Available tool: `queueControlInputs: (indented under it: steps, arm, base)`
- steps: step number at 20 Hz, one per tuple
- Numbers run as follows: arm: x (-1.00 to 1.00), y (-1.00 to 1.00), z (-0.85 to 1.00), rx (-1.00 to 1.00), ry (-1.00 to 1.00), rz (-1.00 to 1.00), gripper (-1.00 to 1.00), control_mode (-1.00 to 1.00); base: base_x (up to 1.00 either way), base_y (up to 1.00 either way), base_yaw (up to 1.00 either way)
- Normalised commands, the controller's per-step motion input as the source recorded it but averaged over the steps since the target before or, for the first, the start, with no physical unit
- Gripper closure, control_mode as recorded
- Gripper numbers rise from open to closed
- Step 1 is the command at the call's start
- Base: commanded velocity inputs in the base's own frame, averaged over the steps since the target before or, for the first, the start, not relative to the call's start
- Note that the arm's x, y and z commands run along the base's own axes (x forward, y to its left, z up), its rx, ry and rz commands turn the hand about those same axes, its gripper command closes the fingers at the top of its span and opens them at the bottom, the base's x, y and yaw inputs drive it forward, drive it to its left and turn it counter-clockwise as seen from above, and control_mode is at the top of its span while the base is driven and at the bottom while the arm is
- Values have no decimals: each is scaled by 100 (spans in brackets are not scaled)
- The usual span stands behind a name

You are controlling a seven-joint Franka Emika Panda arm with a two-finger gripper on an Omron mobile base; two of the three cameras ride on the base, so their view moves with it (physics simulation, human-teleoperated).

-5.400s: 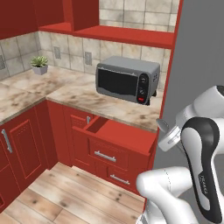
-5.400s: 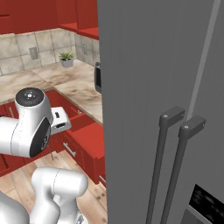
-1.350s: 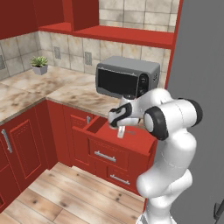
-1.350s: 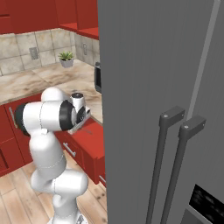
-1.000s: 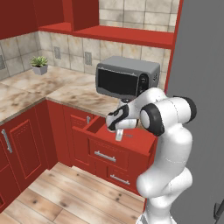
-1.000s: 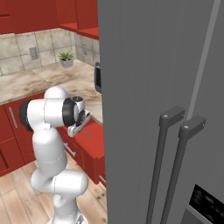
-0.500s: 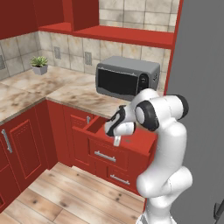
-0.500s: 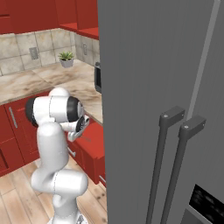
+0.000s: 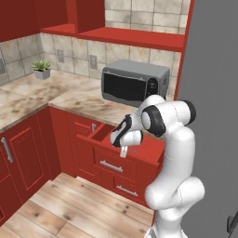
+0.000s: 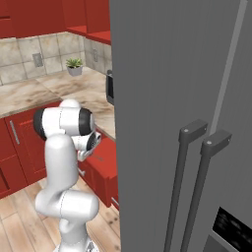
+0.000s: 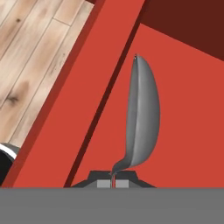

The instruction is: Organize the utensils by type. Pick up the wooden spoons from the counter and place them in the open cabinet. Then pick up the metallic utensils from the counter and place them in the open drawer.

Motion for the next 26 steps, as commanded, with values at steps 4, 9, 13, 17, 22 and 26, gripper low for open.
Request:
queueControlInputs:
  steps: [4,9,13,17,22,26]
  arm:
    - [-7,41,-18,0,0,-1,100,-100]
    - [-41,70,-1,0,4,-8,100,-100]
    - [-61,74,-4,0,3,-10,100,-100]
    - [-67,62,-8,0,1,-13,100,-100]
    - [-84,49,-11,0,0,-15,100,-100]
    - [-85,45,-14,0,1,-16,100,-100]
  base:
    - [0,0,0]
    - [0,0,0]
    - [0,0,0]
    - [0,0,0]
    - [0,0,0]
    - [0,0,0]
